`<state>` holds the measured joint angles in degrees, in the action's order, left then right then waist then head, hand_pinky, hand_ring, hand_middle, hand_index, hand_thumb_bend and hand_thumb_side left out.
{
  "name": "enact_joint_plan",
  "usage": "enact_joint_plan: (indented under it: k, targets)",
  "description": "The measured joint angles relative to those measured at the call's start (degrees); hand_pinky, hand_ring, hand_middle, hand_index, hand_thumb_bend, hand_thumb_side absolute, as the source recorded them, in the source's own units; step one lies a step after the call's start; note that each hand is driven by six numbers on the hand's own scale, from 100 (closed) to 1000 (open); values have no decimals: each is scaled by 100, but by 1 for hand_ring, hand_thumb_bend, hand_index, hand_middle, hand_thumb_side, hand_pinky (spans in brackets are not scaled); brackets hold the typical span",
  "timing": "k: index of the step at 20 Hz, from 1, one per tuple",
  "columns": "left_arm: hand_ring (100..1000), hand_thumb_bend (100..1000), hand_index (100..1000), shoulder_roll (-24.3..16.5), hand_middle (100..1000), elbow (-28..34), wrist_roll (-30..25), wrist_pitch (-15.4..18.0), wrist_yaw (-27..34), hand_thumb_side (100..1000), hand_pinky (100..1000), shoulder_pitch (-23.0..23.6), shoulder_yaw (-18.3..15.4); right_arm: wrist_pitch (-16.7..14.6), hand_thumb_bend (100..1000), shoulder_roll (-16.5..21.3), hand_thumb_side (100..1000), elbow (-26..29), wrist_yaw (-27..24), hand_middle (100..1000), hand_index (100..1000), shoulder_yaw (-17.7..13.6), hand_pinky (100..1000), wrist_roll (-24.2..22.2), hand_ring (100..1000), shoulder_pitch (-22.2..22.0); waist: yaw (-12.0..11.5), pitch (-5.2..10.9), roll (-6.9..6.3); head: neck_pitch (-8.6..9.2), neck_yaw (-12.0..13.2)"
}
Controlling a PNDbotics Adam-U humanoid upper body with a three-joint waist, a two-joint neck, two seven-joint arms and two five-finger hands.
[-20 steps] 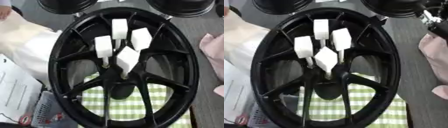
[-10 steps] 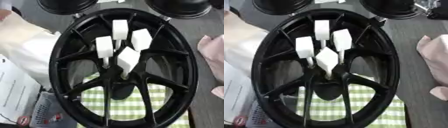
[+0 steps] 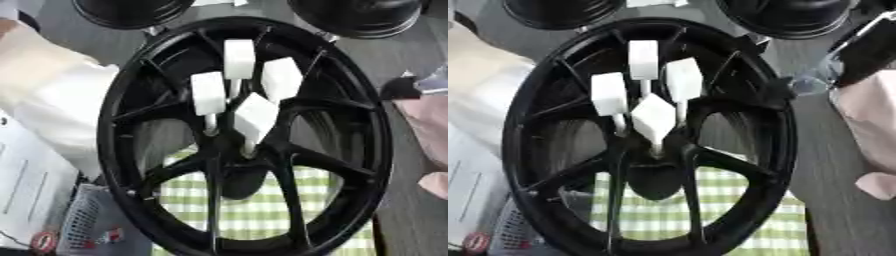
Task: Pull the pin out of the wheel hub.
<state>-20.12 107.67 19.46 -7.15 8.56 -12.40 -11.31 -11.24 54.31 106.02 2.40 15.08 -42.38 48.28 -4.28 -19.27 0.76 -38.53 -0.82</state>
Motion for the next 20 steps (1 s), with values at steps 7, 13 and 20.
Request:
enact_joint_plan:
  k: [7, 13, 20]
  targets:
    - [730, 721, 765, 0, 643, -3, -6, -1, 0, 490, 663, 0, 2, -522, 587, -118, 357, -148, 518, 695, 772, -205, 818, -629, 740, 10, 23, 1, -13, 35, -86]
    - [730, 721, 765, 0, 643, -4, -8, 0, 0, 489, 662, 0, 2, -427, 571, -146, 351, -153, 1060, 761, 814, -305, 859, 548, 810, 10, 24, 1, -22, 35, -60]
    - [731, 722, 765, -1, 644, -6, -9, -1, 0, 490, 663, 1, 3, -13, 594, -171, 370, -357, 812, 775, 841, -14, 883, 635, 818, 267, 20, 1, 15, -22, -57]
